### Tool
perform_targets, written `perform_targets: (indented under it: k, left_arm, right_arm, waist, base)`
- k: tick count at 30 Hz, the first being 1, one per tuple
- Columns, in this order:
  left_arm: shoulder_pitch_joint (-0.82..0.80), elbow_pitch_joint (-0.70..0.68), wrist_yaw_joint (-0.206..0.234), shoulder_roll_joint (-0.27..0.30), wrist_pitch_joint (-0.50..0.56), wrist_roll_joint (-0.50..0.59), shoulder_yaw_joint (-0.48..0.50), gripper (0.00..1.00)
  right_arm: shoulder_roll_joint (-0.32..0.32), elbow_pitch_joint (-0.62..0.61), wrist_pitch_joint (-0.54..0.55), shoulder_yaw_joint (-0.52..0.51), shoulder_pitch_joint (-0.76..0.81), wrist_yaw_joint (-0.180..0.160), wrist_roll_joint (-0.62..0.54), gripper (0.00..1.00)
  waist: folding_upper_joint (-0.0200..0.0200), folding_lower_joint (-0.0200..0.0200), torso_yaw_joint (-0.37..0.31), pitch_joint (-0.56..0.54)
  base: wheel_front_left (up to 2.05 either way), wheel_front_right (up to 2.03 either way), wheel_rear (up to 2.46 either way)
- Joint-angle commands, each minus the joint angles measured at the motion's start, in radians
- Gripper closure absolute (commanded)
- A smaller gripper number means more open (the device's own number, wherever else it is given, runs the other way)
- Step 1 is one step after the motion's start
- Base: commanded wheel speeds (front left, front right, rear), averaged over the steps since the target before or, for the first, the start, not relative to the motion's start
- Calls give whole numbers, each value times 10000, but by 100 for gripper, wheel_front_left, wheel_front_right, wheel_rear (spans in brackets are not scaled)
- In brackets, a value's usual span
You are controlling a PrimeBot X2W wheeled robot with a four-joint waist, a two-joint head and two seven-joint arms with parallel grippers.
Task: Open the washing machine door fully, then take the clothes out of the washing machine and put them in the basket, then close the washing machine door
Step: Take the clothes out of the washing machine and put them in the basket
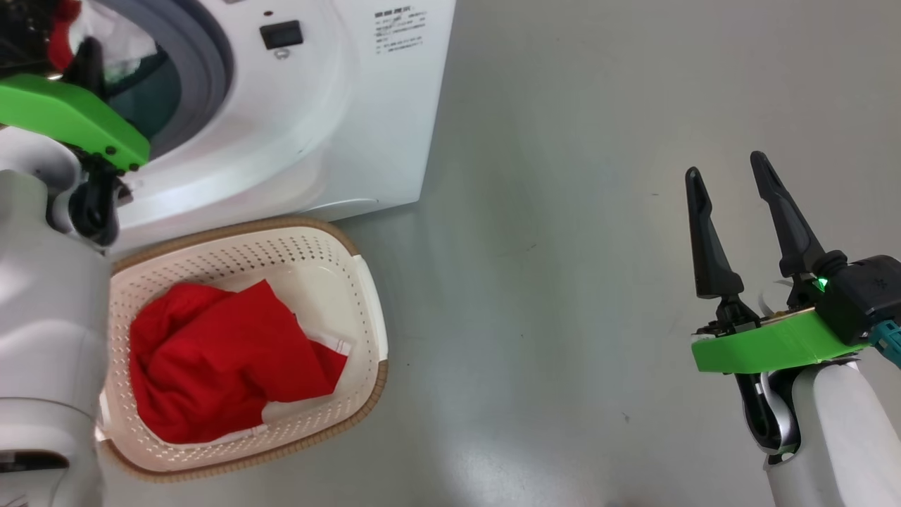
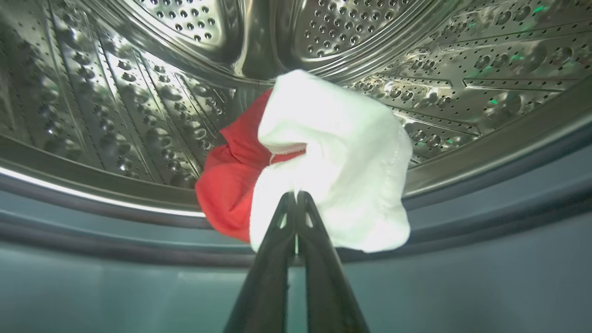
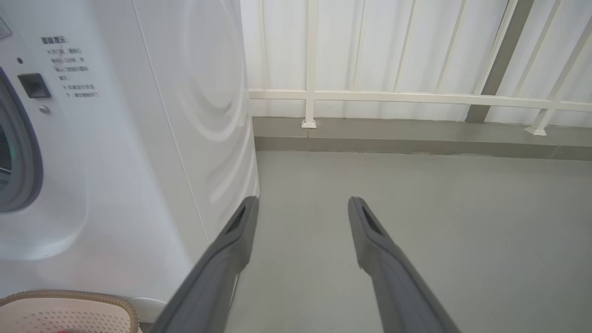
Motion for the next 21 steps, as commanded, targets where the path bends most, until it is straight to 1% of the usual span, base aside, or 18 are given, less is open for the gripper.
perform_targets:
  k: [1, 5, 14, 18, 21]
  left_arm:
    - [-103, -149, 40, 581, -301, 262, -74, 100]
    - [5, -78, 99, 605, -886, 573, -385, 100]
    - [493, -31, 88, 559, -1600, 895, -775, 100]
    - [817, -337, 64, 626, -1751, 999, -853, 100]
    - [1152, -833, 49, 675, -1787, 1064, -832, 100]
  right_arm:
    - [-35, -219, -63, 210, -50, 63, 82, 0]
    - [-35, -205, -63, 190, -39, 63, 25, 0]
    - [-35, -186, -63, 125, 55, 63, -69, 0]
    - [-35, -170, -63, 141, 140, 63, -79, 0]
    - [-35, -150, -63, 132, 200, 63, -84, 0]
  waist:
    - [0, 0, 57, -37]
    - [0, 0, 200, -124]
    - [0, 0, 558, -528]
    - [0, 0, 688, -767]
    - [0, 0, 763, -956]
  base:
    - [0, 0, 0]
    - [0, 0, 0]
    - [0, 0, 0]
    - [0, 0, 0]
    - [0, 0, 0]
